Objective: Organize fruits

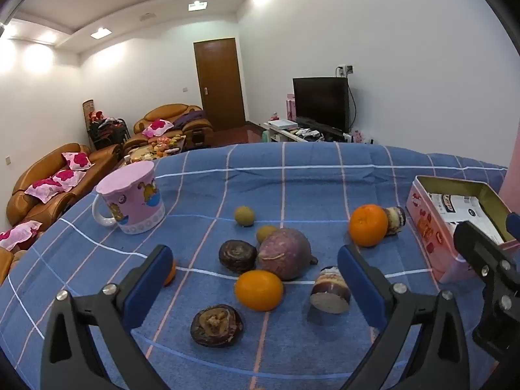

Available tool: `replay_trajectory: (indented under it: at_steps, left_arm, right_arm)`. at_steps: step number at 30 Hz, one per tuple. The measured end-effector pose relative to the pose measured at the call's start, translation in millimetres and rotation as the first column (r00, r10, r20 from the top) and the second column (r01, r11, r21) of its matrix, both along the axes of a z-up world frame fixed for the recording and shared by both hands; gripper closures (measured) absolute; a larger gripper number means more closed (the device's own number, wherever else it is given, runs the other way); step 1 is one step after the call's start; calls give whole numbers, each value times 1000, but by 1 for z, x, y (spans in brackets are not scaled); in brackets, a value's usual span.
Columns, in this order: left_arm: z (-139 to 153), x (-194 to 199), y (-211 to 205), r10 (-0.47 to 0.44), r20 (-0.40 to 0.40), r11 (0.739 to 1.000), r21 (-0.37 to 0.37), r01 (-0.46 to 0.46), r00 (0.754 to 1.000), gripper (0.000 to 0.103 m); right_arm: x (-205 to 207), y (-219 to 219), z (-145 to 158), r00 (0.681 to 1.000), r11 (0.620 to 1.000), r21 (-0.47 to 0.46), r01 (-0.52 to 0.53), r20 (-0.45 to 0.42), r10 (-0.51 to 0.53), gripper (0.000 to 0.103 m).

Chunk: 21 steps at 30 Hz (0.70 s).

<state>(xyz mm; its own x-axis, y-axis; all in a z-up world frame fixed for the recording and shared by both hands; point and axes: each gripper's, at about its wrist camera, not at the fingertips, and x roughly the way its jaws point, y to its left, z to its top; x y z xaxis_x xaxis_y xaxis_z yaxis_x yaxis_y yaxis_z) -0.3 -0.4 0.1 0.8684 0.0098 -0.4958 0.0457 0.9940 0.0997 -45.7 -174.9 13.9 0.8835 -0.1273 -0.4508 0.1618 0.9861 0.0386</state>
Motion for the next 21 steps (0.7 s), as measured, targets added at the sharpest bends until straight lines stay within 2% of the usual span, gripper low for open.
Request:
replay_trajectory:
  at_steps: [21]
  left_arm:
    - [1,-2,-1,5,0,1000,-5,-5,1000,0]
  right_arm:
    - [-6,0,0,1000,1000,-4,-1,8,1,1]
